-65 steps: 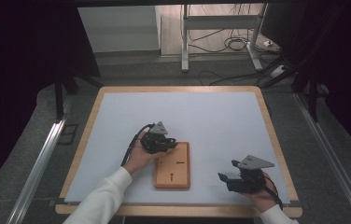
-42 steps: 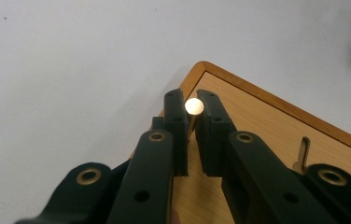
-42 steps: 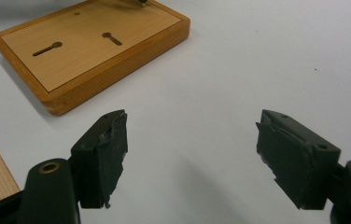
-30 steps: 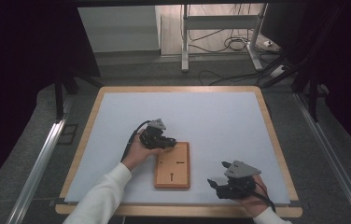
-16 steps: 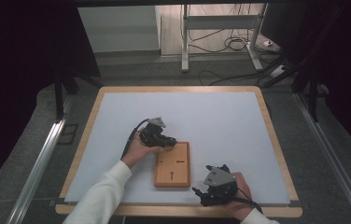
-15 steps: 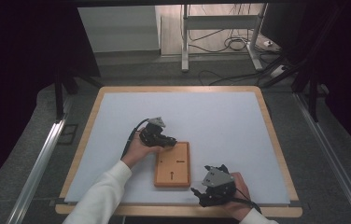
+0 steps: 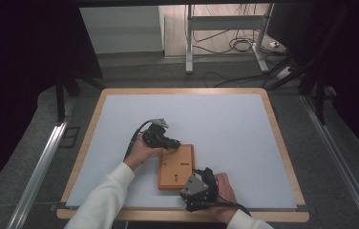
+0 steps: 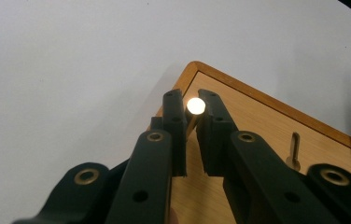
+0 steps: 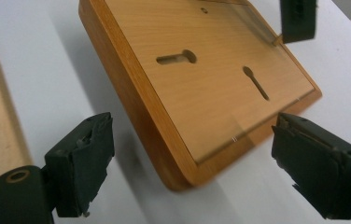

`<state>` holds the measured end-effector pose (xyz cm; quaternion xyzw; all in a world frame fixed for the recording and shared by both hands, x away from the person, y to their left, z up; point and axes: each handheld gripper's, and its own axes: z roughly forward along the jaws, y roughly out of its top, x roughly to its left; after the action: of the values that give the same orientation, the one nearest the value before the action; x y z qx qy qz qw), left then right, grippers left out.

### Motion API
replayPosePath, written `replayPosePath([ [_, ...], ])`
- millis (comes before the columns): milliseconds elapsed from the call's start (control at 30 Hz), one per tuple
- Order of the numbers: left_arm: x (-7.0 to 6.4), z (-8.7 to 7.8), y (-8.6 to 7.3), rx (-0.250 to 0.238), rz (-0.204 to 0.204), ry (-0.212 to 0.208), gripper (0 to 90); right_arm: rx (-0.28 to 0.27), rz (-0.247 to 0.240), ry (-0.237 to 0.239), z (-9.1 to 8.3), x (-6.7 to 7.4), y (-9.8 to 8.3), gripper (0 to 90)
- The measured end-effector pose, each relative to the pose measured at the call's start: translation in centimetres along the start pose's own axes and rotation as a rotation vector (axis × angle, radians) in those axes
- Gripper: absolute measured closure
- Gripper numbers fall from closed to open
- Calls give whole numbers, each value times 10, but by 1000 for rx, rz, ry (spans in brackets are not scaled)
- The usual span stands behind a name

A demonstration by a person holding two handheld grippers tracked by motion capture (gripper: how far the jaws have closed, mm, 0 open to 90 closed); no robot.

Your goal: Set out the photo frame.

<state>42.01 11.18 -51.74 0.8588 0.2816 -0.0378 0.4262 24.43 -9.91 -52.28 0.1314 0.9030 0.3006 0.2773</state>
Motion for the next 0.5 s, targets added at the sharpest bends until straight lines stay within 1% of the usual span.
replayPosePath([
  [67, 0, 0, 0, 0, -3, -4, 826, 7, -31, -29, 4, 3, 3, 133],
  [167, 1, 0, 0, -2, 0, -2, 827, 4, -49, -66, 8, 6, 6, 147],
  [267, 0, 0, 0, -1, -4, 0, 827, 15, -69, -80, 11, 7, 7, 151],
  [333, 0, 0, 0, -1, -2, 8, 829, 19, -80, -98, 12, 8, 7, 161],
  [367, -1, 0, 0, -4, -3, 13, 832, 17, -86, -107, 12, 9, 8, 173],
  [433, -1, 0, 0, -10, -4, 21, 839, -8, -104, -126, 11, 9, 9, 214],
  [467, -1, 0, 0, -14, -5, 24, 840, -7, -112, -132, 10, 9, 10, 226],
  [500, -1, 0, -1, -18, -10, 27, 841, -17, -110, -135, 10, 9, 10, 245],
])
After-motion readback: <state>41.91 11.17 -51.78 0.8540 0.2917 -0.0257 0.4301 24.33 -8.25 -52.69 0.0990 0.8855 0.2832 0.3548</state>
